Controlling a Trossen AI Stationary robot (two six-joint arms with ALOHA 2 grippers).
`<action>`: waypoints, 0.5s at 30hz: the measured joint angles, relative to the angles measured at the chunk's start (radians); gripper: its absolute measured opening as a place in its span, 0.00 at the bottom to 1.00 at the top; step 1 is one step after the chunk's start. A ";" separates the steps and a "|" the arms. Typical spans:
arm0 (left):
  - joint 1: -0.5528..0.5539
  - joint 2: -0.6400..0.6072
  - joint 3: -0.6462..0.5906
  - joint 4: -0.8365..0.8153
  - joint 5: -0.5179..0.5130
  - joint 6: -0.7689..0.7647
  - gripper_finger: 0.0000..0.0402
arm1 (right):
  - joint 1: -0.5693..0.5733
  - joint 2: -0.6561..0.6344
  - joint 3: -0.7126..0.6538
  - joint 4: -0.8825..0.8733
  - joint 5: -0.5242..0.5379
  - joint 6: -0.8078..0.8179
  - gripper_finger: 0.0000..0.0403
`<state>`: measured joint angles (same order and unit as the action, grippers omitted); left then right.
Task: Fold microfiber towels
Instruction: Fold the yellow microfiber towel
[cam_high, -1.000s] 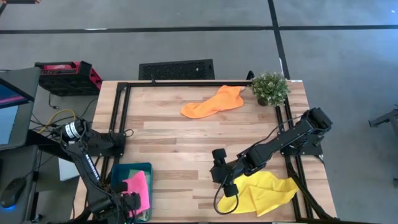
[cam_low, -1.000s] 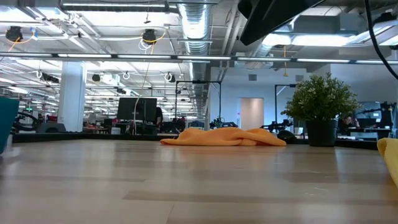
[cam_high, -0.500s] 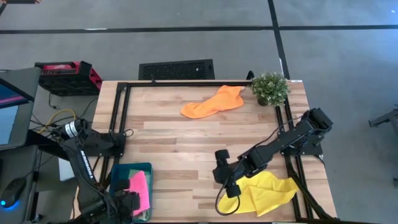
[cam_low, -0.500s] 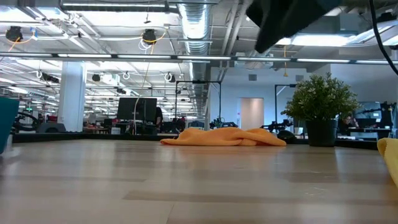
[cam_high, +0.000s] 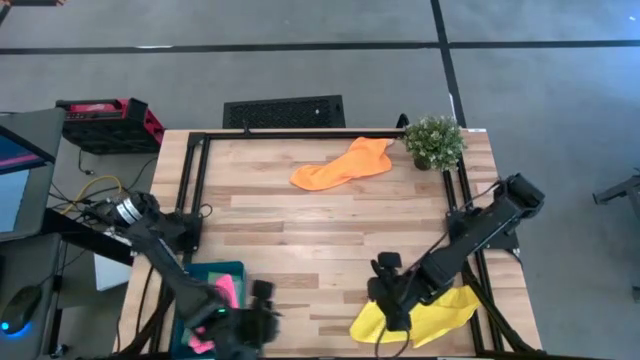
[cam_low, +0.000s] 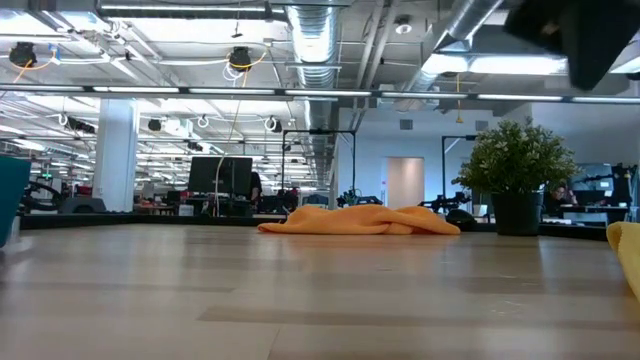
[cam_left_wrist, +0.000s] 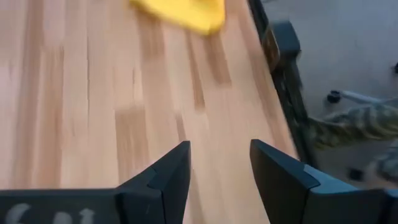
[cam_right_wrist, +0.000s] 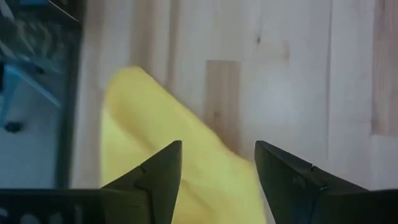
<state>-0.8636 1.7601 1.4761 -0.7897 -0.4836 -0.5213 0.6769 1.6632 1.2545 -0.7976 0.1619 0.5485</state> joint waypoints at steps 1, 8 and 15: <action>0.023 0.016 0.000 0.044 0.005 0.080 0.40 | 0.011 -0.014 0.000 -0.004 0.009 0.018 0.56; 0.161 0.132 0.000 0.378 0.164 0.519 0.40 | 0.066 -0.124 0.001 -0.011 0.111 0.062 0.56; 0.268 0.249 -0.001 0.611 0.305 0.681 0.40 | 0.094 -0.186 0.001 -0.011 0.158 0.045 0.56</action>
<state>-0.5955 2.0092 1.4754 -0.1790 -0.1784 0.1592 0.7704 1.4773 1.2556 -0.8085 0.3199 0.5938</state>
